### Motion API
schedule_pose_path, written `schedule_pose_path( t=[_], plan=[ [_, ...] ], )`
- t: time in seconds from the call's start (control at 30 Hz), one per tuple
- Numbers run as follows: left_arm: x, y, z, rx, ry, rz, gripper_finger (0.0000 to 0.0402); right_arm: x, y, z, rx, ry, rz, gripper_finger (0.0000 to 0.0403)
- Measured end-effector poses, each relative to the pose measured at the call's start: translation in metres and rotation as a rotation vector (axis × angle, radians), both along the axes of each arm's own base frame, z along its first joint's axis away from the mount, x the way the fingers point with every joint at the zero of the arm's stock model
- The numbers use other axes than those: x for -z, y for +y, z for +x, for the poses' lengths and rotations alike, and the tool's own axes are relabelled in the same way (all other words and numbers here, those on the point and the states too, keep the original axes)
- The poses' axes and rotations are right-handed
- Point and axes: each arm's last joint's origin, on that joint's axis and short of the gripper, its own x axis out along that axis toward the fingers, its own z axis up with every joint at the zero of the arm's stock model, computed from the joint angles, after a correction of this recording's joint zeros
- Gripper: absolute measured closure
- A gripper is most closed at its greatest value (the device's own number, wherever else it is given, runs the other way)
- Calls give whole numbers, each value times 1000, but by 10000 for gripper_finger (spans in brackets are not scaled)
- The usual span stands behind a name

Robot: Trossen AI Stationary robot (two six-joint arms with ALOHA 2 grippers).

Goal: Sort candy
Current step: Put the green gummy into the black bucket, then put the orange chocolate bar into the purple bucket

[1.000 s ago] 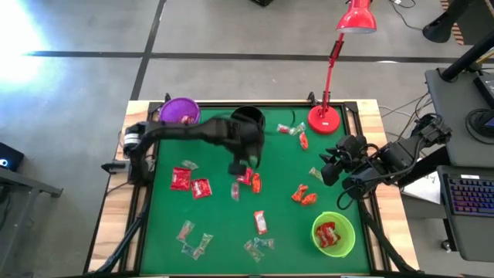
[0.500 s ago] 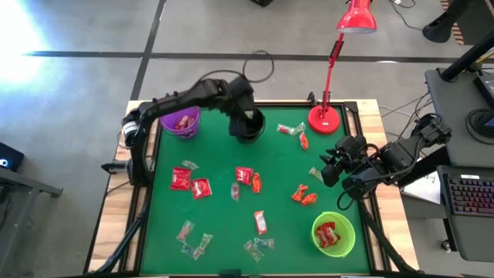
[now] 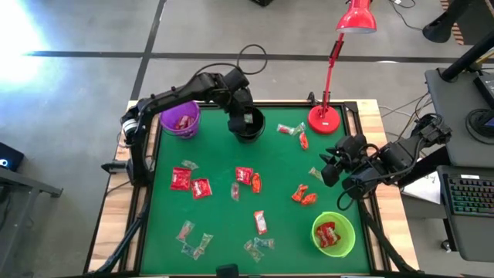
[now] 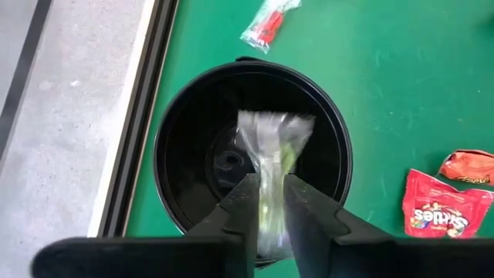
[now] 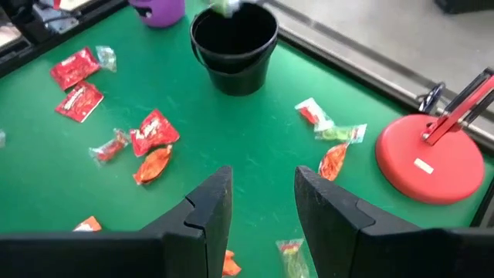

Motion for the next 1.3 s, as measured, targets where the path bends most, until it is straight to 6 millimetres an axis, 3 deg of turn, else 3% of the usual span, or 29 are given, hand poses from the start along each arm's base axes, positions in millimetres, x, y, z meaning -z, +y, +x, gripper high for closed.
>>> schedule_pose_path(
  t=[0.3,0.67,1.0,1.3],
  plan=[
    [1,0,-1,-7,15,5,296,-1,-9,4,63,-25,-46,271],
    [0,-8,-4,82,72,21,288,7,-54,16,314,32,-31,271],
    [-21,-20,-20,171,82,60,288,19,-99,36,436,89,118,271],
    [-50,-34,-46,205,63,87,288,53,-140,65,489,299,190,271]
  ],
)
